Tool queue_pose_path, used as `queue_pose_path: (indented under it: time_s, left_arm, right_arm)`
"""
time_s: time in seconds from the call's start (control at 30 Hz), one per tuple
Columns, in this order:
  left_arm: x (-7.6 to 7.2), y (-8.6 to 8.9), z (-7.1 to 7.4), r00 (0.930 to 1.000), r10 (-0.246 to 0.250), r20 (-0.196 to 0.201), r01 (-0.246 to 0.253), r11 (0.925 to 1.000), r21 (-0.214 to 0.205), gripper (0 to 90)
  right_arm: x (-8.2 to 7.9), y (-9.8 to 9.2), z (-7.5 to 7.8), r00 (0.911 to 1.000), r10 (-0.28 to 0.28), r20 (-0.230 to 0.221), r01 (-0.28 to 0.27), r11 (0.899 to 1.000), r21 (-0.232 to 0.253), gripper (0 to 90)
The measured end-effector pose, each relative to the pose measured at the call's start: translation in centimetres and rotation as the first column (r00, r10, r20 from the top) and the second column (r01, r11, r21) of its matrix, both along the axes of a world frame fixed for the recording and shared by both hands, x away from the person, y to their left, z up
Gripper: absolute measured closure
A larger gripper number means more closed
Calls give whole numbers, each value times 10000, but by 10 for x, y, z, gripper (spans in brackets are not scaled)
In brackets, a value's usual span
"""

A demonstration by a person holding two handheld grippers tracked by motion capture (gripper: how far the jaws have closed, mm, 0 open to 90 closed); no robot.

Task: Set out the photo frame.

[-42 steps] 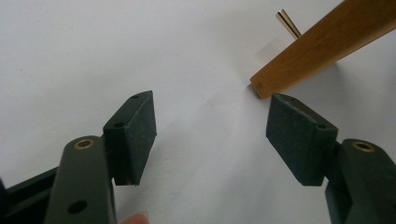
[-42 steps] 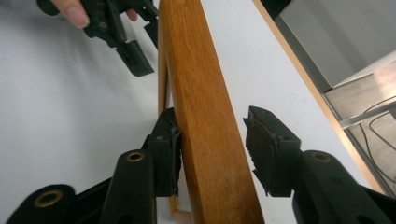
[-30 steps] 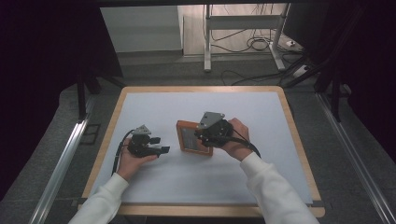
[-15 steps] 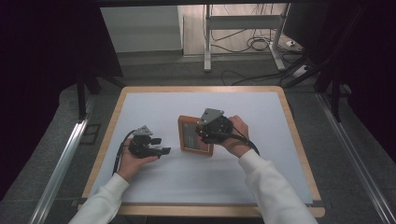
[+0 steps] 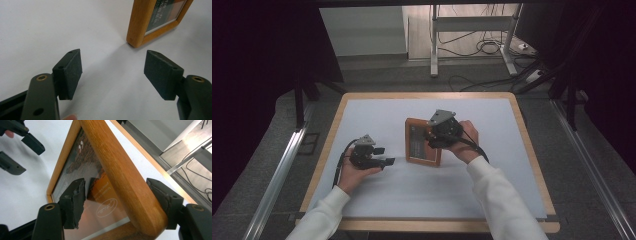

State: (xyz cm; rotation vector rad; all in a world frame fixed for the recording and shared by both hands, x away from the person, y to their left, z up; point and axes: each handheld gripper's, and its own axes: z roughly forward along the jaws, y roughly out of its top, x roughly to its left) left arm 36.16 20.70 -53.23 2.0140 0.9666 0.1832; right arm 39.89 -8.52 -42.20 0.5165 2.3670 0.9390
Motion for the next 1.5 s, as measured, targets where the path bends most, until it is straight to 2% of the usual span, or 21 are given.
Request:
queue_pose_path:
  time_s: [0.2,0.3,0.37,0.43,0.5,0.73,0.93,1.0,1.1,1.2,1.3,1.5]
  left_arm:
    - [0,0,0,10000,-6,-38,6,10000,4,301]
    - [0,0,0,10000,-8,-25,8,10000,-3,300]
    - [0,-1,0,10000,-14,-47,14,10000,-13,299]
    - [0,-1,0,10000,-27,-38,27,10000,-15,298]
    - [0,-2,-1,10000,-39,-52,39,10000,9,298]
    - [0,-2,-1,10000,-50,-64,50,10000,23,297]
    - [0,-1,0,10000,-35,-54,35,10000,-10,296]
    - [0,-1,0,10000,-54,-41,54,10000,8,296]
    - [-1,-2,0,10000,-58,-49,58,10000,20,296]
    - [-1,-3,0,9999,-99,-62,99,9999,85,296]
    - [-2,-4,1,10000,-65,-43,66,9999,75,295]
    - [-5,-6,3,9999,-99,29,99,9999,83,295]
  right_arm:
    - [4,-1,-2,9998,-189,-57,190,9996,205,300]
    - [5,-3,-2,9991,-422,-4,422,9988,259,235]
    - [6,-5,-3,9979,-638,-84,641,9974,343,230]
    - [8,-9,-2,9968,-777,-187,788,9949,628,229]
    - [8,-11,-2,9968,-738,-310,760,9940,787,234]
    - [7,-13,-1,9964,-829,-187,840,9936,759,227]
    - [-4,-27,-1,9920,-1244,-230,1261,9870,994,212]
    - [-9,-37,-4,9876,-1472,-545,1524,9824,1082,214]
    - [-22,-52,-16,9820,-1677,-873,1764,9788,1040,229]
    - [-35,-62,-29,9806,-1611,-1113,1738,9779,1159,282]
    - [-48,-69,-42,9797,-1251,-1567,1431,9836,1095,380]
    - [-59,-73,-61,9786,-668,-1946,903,9893,1145,661]
